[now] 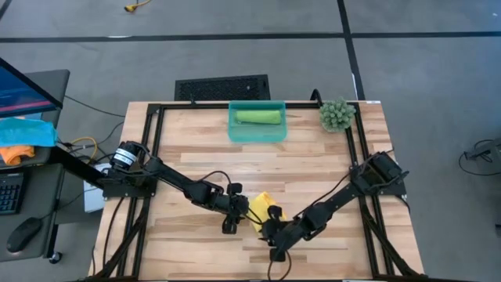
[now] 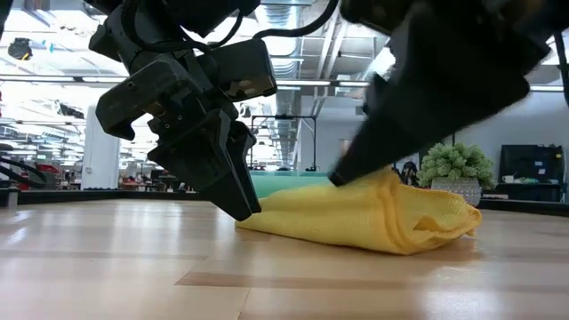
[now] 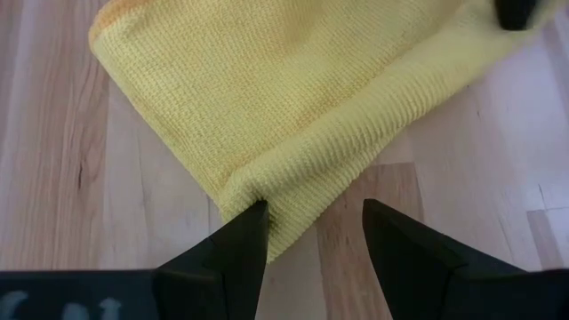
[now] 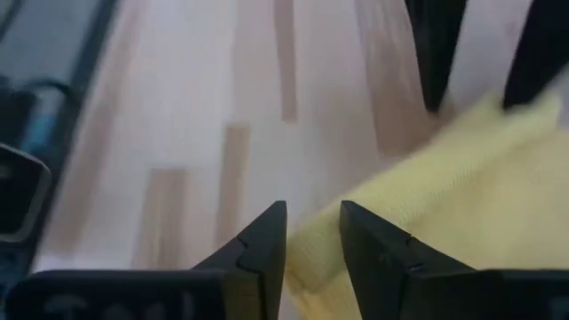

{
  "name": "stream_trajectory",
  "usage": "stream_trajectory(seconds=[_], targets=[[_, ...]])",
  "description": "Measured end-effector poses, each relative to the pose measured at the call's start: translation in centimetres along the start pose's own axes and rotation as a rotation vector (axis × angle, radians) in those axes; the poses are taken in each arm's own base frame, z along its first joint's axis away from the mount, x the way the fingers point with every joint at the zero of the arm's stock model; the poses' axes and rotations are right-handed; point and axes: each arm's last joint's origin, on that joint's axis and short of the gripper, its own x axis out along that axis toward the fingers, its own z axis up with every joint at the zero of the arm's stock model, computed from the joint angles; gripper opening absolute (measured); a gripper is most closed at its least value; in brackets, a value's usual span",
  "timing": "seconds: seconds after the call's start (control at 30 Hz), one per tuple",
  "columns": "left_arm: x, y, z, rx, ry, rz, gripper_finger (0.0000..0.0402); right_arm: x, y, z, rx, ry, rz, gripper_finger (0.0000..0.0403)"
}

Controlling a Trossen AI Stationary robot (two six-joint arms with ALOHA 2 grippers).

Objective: Roll microfiber towels into tight, uniform cylinder then place into a basket
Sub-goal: Roll the yellow towel

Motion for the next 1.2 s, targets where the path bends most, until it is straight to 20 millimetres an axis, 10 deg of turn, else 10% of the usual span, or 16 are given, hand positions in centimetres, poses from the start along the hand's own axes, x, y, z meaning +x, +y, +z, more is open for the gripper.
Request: stream_trajectory(seconds=[0.83, 1.2], targets=[[-0.4, -2.0, -0.6, 0.096, 0.000, 0.044, 0.0178, 1.2, -1.1, -2.8, 0.145, 0.202, -0.131, 0.0123], [-4.0, -5.6, -0.7, 0.318, -0.072, 0.149, 0.0178, 1.1, -1.0, -3.0, 0.073, 0.223, -0.115, 0.0123]])
